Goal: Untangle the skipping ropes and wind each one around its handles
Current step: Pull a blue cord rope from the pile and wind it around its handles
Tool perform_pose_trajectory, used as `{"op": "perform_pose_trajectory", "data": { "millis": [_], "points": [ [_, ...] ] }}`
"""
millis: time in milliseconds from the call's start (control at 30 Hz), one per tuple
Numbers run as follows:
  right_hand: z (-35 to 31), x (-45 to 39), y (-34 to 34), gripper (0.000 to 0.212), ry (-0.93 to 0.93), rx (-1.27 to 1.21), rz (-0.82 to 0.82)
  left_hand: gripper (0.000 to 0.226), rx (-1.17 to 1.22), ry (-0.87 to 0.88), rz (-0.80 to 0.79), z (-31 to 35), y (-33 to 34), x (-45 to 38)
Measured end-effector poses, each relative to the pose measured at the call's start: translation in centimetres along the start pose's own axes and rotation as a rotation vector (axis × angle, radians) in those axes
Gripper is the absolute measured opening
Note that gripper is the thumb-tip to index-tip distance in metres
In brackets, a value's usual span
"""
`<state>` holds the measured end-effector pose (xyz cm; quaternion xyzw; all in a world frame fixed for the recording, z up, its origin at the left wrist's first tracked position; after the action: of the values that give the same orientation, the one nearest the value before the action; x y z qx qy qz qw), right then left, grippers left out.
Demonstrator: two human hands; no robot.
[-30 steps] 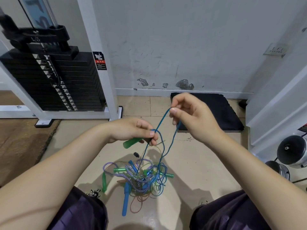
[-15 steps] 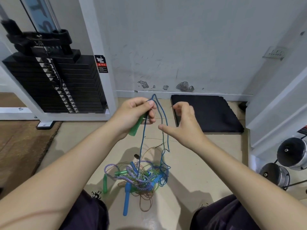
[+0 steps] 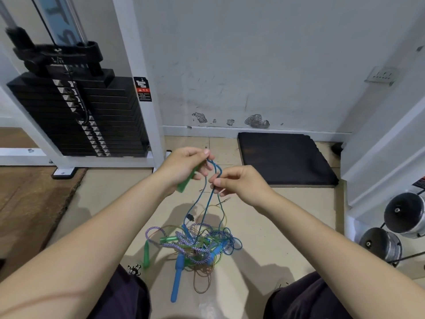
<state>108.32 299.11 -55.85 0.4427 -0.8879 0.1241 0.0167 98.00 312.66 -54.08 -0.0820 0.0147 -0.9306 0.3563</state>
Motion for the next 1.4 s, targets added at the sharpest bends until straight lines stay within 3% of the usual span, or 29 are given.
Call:
{"op": "perform_pose_trajectory", "data": {
  "millis": [133,267,433,633,733,833,900,1000,1100,1267,1400],
  "points": [
    [-1.5,-0.1,-1.2,0.01,-0.043,-0.133,0.04,0.036,0.03,-0.075,-0.085,-0.3,-0.2,0.3],
    [-3.1,-0.2,-2.2,0.01,-0.078,-0.267,0.07,0.009,-0.137,-0.031,-0.198,-0.7,0.8,1.2],
    [-4.8,-0.4,-3.7,0.009,-0.138,-0.425,0.129,0.002,-0.219,-0.019,-0.154,-1.2,1.8,1.1],
    [-4.7,-0.6,-5.5,0.017,-0.116,-0.529,0.205,0.014,-0.215,0.025,-0.054,-1.0,2.0,0.2],
    [-3.5,-0.7,-5.2,0.029,-0.003,-0.379,0.171,0.012,-0.065,0.051,0.005,-0.2,1.8,-0.1],
    [-1.4,-0.2,-3.5,0.026,0.091,-0.046,0.022,0.013,0.047,0.079,0.003,0.6,1.7,-0.2],
    [-0.3,0.0,-2.3,0.015,0.076,0.092,-0.029,0.013,0.099,0.076,-0.027,0.8,1.9,-0.1],
    [-0.3,-0.2,-1.6,0.008,-0.007,0.162,0.019,0.01,0.166,0.077,-0.031,0.9,2.0,0.0],
    [-1.2,-0.4,-2.0,0.006,-0.063,0.061,0.07,0.009,0.129,0.064,-0.026,0.6,1.3,-0.4],
    [-3.5,-0.3,-2.6,0.01,-0.166,-0.182,0.125,0.015,-0.331,0.002,-0.248,-1.6,0.9,-0.2],
    [-4.7,-0.3,-3.5,0.008,-0.177,-0.41,0.168,0.005,-0.298,0.026,-0.145,-1.8,1.6,0.1]
  ]
}}
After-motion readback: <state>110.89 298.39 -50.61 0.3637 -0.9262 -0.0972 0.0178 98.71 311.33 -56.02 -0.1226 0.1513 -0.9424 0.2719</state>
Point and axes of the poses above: each hand's wrist, its own x-axis away from the middle knuckle, its own y-axis out of the palm, z = x × y, the point moved 1 cm from there along -x, towards the middle knuckle, and after that the axes turned 9 degrees about z, right-handed, at the moved point
